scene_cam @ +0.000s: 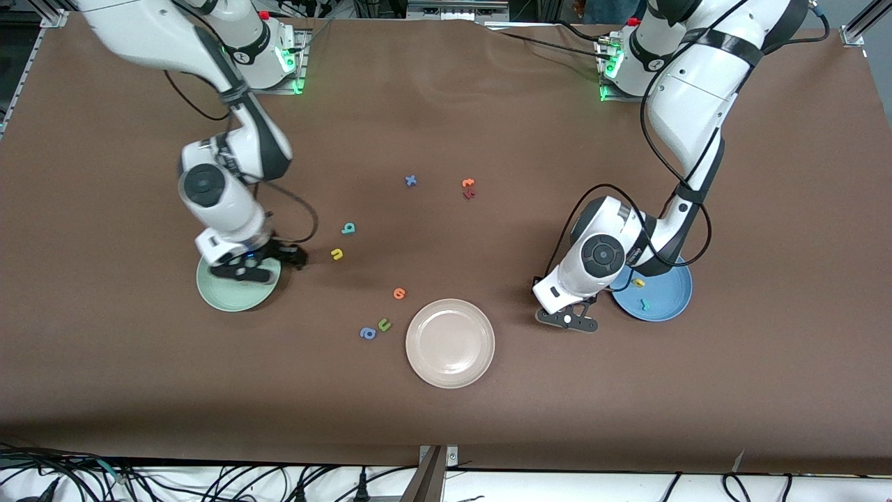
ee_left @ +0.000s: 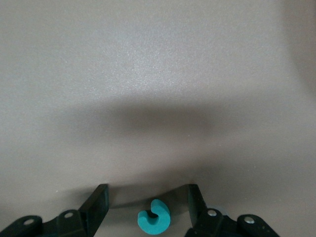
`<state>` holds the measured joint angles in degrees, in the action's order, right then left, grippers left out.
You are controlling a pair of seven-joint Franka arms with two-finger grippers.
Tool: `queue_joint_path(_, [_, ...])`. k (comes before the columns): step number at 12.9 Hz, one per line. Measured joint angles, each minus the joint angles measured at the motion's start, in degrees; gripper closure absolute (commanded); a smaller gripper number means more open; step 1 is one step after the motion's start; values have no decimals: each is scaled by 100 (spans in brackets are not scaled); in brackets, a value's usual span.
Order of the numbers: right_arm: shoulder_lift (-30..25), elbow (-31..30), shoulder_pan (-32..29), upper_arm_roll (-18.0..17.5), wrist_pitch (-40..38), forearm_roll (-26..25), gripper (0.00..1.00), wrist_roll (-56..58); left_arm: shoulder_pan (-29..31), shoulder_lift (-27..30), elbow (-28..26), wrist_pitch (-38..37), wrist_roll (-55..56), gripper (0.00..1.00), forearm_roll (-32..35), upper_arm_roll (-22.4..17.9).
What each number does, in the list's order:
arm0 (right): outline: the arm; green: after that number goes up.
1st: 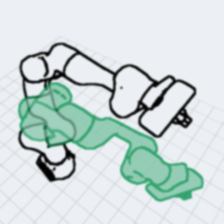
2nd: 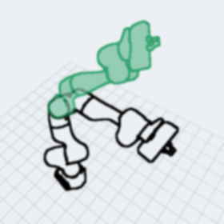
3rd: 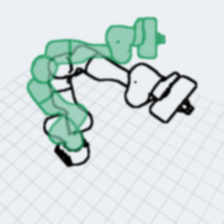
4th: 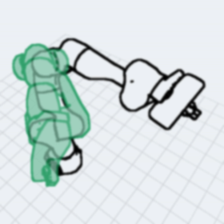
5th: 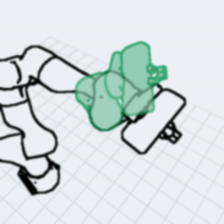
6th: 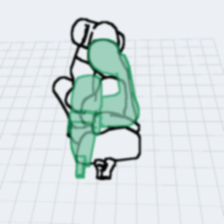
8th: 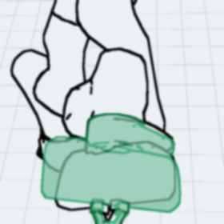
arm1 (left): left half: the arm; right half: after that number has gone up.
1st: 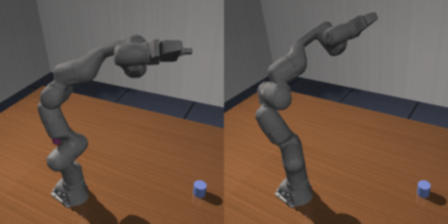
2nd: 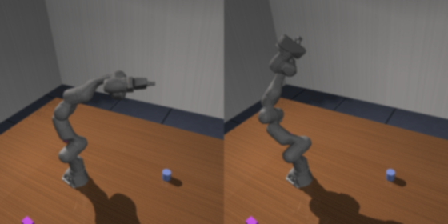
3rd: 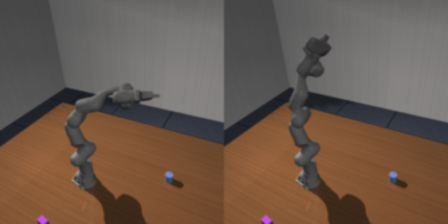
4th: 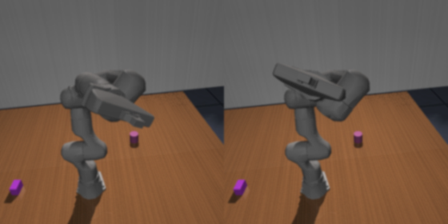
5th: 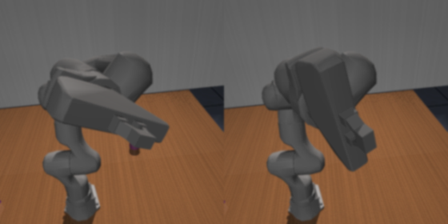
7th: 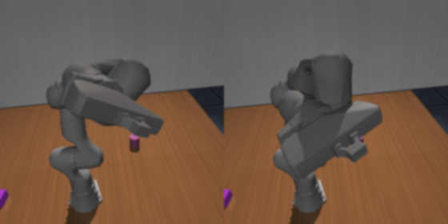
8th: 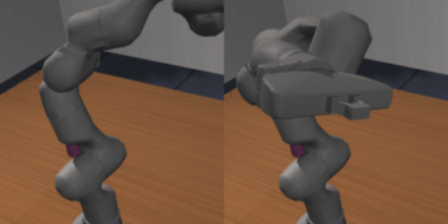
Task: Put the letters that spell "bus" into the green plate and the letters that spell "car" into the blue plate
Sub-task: 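Grasp the cyan c with the left gripper while the right gripper grasps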
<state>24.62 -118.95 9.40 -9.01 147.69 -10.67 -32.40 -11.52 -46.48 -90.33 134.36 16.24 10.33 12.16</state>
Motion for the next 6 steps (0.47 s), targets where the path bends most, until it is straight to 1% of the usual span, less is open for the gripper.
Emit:
queue_joint_path(2, [24,22,233,-65,8,8,1,-308,0,3,0,-10,27,33,0,0])
queue_joint_path(4, [60,47,276,-66,61,9,1,-819,1,9,-1,-34,125,33,0,3])
queue_joint_path(5, [82,50,275,-61,130,16,1,-1173,1,9,-1,-41,176,35,0,4])
queue_joint_path(6, [115,55,285,-64,253,23,1,-1762,1,10,-1,-50,230,35,0,6])
